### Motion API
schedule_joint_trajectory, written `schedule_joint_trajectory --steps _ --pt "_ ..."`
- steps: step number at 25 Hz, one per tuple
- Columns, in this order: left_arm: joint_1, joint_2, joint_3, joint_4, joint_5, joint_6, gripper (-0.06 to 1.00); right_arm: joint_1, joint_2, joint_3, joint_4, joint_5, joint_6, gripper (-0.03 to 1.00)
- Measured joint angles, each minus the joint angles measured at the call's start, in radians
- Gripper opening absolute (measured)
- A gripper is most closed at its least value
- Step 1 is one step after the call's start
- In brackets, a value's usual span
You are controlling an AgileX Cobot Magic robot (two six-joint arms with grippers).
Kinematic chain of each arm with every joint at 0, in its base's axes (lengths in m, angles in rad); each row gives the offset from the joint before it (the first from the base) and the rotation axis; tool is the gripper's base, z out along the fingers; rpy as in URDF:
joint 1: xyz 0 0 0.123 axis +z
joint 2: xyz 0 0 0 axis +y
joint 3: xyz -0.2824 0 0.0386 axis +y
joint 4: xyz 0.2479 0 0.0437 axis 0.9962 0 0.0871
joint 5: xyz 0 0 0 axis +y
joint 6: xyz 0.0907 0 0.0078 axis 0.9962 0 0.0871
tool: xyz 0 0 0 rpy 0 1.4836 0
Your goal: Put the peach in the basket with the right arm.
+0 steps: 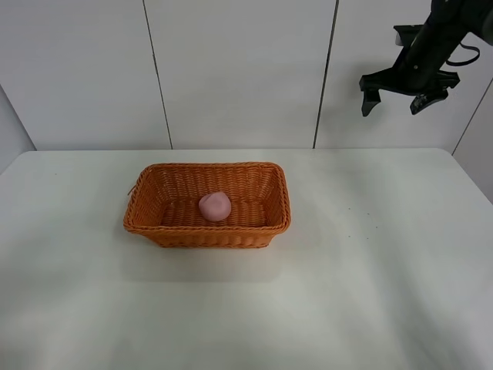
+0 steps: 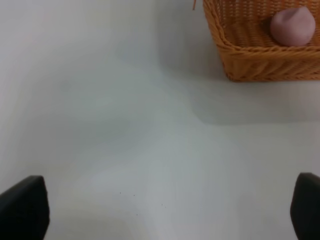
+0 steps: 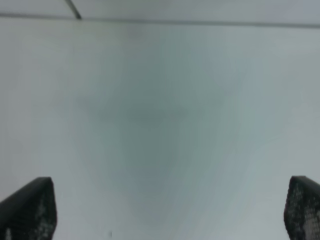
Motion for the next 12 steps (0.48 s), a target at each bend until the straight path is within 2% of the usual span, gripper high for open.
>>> schedule_joint_trajectory --steps 4,12 --pt "0.000 0.000 0.000 0.000 0.000 0.000 0.99 0.000 -0.169 0.223 0.000 -0.001 0.000 0.70" --pt "0.000 0.000 0.000 0.000 0.000 0.000 0.99 0.000 -0.613 0.800 0.000 -0.002 -0.019 0.70"
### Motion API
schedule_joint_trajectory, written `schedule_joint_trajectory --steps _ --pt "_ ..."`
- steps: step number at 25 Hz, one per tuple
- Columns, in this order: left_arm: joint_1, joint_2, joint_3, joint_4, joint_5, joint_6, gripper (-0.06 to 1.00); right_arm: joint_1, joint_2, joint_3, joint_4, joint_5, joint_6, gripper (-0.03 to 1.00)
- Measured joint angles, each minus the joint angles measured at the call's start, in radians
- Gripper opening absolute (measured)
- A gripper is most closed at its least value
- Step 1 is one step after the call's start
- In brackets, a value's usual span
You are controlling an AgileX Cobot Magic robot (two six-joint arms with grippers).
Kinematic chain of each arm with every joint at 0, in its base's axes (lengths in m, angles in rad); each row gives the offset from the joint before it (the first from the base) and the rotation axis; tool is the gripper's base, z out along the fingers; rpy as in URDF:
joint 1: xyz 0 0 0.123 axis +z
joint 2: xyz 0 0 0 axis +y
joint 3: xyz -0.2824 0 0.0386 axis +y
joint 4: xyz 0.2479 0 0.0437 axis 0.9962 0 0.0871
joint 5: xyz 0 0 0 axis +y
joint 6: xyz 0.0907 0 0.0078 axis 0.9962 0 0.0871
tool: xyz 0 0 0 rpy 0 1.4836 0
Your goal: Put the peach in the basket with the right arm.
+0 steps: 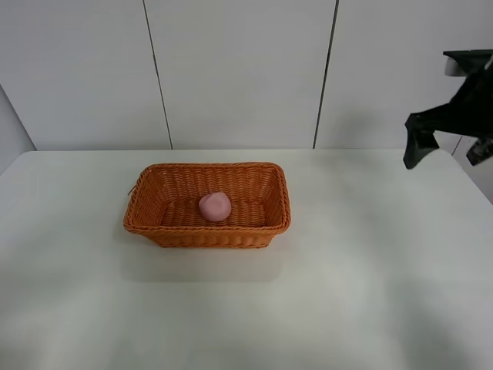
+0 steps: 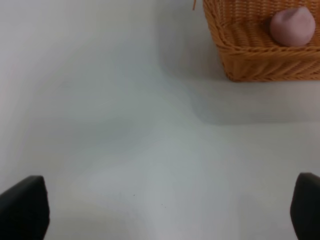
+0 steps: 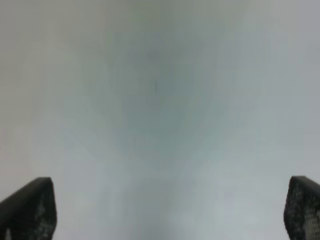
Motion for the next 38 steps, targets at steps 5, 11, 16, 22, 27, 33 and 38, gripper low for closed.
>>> schedule_joint_trajectory --steps 5,11,16,22,27,33,38 --pt "0.000 0.000 0.000 0.000 0.000 0.000 0.99 0.000 -0.312 0.367 0.000 -0.005 -0.017 0.70" --pt "0.000 0.000 0.000 0.000 0.000 0.000 0.99 0.000 -0.729 0.699 0.000 -0.131 -0.023 0.70" --pt "0.000 0.000 0.000 0.000 0.000 0.000 0.99 0.000 -1.074 0.844 0.007 -0.173 -0.023 0.70" --pt "0.000 0.000 0.000 0.000 0.000 0.000 0.99 0.000 -1.398 0.855 0.006 -0.185 -0.023 0.70" --pt "0.000 0.000 0.000 0.000 0.000 0.000 0.99 0.000 -1.543 0.855 0.006 -0.185 -0.023 0.70" --pt "0.000 0.000 0.000 0.000 0.000 0.000 0.99 0.000 -1.551 0.856 0.006 -0.185 -0.023 0.70" --pt "0.000 0.000 0.000 0.000 0.000 0.000 0.99 0.000 -1.551 0.856 0.006 -0.185 -0.023 0.70"
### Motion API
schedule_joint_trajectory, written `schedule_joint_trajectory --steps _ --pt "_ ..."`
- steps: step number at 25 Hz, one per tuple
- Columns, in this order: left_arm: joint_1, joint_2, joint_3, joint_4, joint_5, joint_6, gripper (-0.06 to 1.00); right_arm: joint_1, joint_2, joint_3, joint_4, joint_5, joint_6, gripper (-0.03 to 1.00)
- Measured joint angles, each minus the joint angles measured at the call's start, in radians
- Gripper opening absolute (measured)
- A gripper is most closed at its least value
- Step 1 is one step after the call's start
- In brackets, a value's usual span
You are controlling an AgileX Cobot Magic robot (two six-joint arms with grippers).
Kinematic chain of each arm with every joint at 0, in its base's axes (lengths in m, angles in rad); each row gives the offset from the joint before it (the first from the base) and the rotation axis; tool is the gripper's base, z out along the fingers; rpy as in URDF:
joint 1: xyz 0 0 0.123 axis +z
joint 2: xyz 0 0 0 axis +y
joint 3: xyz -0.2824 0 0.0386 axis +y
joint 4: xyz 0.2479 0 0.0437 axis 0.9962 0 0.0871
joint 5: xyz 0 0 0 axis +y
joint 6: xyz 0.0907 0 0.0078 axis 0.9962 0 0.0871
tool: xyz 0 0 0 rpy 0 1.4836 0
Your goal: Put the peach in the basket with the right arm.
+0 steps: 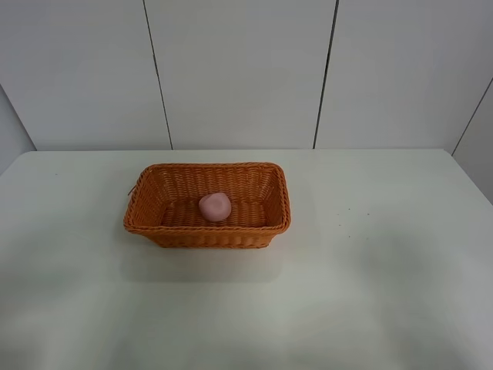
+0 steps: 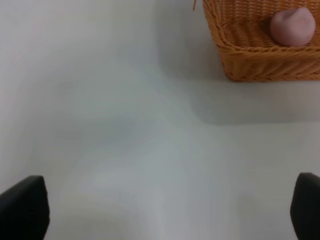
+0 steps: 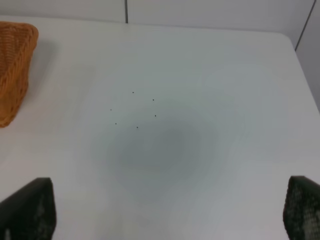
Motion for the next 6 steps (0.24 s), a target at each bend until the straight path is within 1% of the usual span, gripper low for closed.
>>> schedule_joint_trajectory --steps 6 --pt "0.000 0.000 0.000 0.000 0.000 0.000 0.99 0.000 0.000 0.000 0.000 0.000 0.000 0.70"
